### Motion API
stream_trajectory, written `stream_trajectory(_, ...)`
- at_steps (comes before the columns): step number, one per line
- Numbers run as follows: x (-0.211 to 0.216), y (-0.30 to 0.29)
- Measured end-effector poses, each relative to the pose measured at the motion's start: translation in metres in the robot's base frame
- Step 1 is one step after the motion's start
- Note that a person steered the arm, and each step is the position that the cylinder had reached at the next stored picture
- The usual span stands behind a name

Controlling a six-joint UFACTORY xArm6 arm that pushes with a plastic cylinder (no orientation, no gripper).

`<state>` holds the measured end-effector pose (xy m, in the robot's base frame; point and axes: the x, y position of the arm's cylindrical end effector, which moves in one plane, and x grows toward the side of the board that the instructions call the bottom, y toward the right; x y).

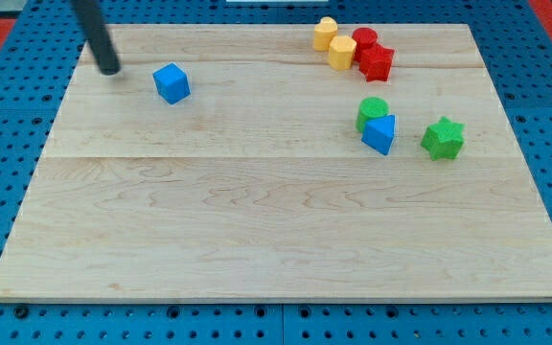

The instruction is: Place the blue cube towards the bottom left side of the blue triangle

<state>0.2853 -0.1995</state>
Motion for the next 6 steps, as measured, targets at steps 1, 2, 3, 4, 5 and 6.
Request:
stream_trajectory(1,0.051,0.082)
stream_trajectory(2,0.082,0.162)
stream_trajectory(3,0.109,0.230)
stream_trajectory(4,0.103,0.195)
stream_trajectory(5,0.138,0.190)
stream_trajectory(6,0.126,0.283)
